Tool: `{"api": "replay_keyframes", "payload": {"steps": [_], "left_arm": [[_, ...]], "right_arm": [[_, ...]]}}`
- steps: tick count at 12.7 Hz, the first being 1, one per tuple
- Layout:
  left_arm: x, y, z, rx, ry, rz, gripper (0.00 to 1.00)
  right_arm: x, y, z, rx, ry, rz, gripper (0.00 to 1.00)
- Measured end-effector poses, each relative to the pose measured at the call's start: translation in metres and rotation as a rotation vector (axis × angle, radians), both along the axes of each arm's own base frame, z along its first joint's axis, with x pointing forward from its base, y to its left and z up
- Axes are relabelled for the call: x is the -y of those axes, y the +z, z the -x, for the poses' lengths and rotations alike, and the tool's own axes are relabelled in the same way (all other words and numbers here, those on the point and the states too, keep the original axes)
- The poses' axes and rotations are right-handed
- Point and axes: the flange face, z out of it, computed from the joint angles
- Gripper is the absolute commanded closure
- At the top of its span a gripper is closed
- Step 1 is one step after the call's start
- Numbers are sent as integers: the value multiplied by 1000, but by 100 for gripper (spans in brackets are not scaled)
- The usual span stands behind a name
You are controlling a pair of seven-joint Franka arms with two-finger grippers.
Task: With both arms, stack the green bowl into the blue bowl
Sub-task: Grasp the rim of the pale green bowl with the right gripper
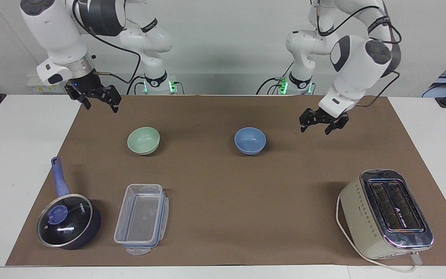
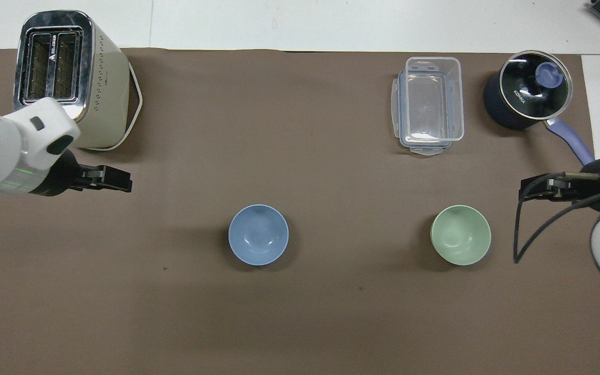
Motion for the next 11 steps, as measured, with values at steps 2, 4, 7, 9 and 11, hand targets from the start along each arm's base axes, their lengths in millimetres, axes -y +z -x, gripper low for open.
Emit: {"api": "replay_keyframes", "payload": {"steps": [2, 4, 7, 9, 11], "left_arm": [[-33, 17, 3, 8, 1, -23, 0], [-40, 51, 8, 10, -14, -73, 0], [-43, 112, 19, 16, -23, -107, 0], [-47, 127, 22, 23, -12, -131, 0], [-53, 125, 21, 11, 8, -133, 0]], "right_arm": [[3, -47, 7, 4, -2, 0, 0], [7, -87, 15, 11, 11, -1, 0], [14, -145, 38, 5, 38, -3, 0], [17, -172, 51, 11, 46, -4, 0], [17, -188, 57, 1, 48, -6, 0]]}}
